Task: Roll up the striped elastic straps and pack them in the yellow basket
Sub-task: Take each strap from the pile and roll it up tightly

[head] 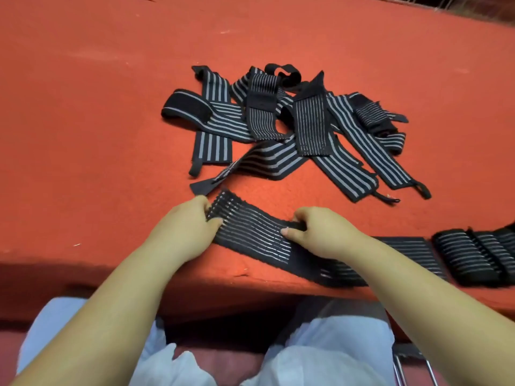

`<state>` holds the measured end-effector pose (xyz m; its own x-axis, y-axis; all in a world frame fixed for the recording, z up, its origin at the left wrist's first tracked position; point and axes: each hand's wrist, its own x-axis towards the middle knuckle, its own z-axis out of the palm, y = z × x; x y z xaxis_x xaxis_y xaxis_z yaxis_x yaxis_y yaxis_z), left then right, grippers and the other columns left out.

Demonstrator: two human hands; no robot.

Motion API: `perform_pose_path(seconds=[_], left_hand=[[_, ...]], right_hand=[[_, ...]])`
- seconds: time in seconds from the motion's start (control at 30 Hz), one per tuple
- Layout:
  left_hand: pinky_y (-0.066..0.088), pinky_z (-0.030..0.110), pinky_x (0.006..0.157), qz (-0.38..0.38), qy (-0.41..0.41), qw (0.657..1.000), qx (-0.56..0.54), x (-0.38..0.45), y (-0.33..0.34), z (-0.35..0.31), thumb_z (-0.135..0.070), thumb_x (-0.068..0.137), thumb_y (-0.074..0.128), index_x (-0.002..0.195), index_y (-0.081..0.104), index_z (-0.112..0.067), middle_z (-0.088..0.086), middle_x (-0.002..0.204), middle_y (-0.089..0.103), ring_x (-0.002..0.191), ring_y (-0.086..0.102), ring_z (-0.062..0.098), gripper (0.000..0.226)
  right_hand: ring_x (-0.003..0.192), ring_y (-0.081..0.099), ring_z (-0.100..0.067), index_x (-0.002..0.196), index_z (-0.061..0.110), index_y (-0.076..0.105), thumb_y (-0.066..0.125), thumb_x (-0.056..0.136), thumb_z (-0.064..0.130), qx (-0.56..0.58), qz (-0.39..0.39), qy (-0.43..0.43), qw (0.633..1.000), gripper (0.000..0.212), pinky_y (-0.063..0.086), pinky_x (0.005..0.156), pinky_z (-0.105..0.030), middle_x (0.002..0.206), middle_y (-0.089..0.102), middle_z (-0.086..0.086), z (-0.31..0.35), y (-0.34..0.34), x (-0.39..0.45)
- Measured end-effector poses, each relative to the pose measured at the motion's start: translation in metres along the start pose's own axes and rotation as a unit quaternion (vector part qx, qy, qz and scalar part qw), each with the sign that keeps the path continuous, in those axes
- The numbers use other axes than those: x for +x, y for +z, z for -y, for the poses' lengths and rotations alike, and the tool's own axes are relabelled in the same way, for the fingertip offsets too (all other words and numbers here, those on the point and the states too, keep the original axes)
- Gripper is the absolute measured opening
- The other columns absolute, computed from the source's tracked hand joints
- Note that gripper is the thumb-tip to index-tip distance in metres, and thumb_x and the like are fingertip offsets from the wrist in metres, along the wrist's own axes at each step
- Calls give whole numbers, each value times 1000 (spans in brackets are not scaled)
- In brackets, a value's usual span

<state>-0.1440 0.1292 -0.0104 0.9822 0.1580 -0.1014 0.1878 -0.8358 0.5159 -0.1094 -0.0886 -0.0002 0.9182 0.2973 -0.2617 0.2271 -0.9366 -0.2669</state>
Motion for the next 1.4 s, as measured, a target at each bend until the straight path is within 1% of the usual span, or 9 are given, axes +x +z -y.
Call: perform_pose_path(seconds=[0.13,0.33,0.43,0.53,0.63,0.77,0.93,1.27,1.4], left_hand=[[34,27,69,-71,48,975,-203,17,12,-24,-25,86,64,82,55,-21,-8,76,58,81,55,18,11],[49,35,84,28,55,905,-422,36,39,-42,-18,91,58,89,63,-17,0,92,69,86,62,13,6],[49,42,90,65,59,876,-474,37,42,-45,-16,92,55,94,63,-12,6,97,70,89,64,18,9],[50,43,91,75,69,870,-482,37,41,-46,-21,91,57,90,63,-18,5,97,70,91,64,19,7],[50,37,86,67,67,876,-474,36,40,-46,-17,91,58,88,61,-18,2,93,68,86,63,15,5],[51,27,77,89,55,867,-487,33,45,-44,-13,89,59,92,66,-12,3,90,71,80,65,11,7],[51,32,83,97,72,869,-480,28,49,-36,-10,85,64,91,69,-11,11,95,71,85,65,16,8],[44,10,54,84,97,842,-523,25,51,-34,14,80,59,78,58,-11,-11,61,63,54,55,-2,26],[40,9,51,89,105,845,-516,21,48,-36,19,80,54,74,57,-11,-7,66,62,52,54,-5,31]], right_hand=[[85,55,-24,82,16,47,53,93,34,133,-2,62,989,22,37,70,-28,85,57,-1,11,16,-21],[80,66,-15,89,22,59,68,84,33,370,-50,78,924,15,52,77,-33,83,68,2,16,30,-28],[86,68,-17,116,19,57,70,83,27,505,-81,77,856,36,54,85,-36,90,70,-2,11,27,-22],[85,68,-13,103,13,62,59,92,21,567,-81,33,819,14,55,81,-31,95,71,-3,13,23,-17],[78,68,-16,95,11,64,52,96,17,616,-38,28,787,13,55,76,-32,89,72,-7,16,27,-15],[77,69,-15,95,14,63,56,94,19,585,-81,48,806,8,55,77,-33,84,72,-3,12,28,-11],[82,65,-19,102,7,64,55,94,21,593,-129,47,793,18,52,80,-37,89,69,-9,11,24,2],[55,51,-10,77,14,64,55,93,32,621,-141,43,770,25,41,52,-21,63,58,-2,9,33,-3],[54,57,-5,90,11,64,57,90,5,666,-108,28,738,9,44,51,-16,65,65,3,7,32,-3]])
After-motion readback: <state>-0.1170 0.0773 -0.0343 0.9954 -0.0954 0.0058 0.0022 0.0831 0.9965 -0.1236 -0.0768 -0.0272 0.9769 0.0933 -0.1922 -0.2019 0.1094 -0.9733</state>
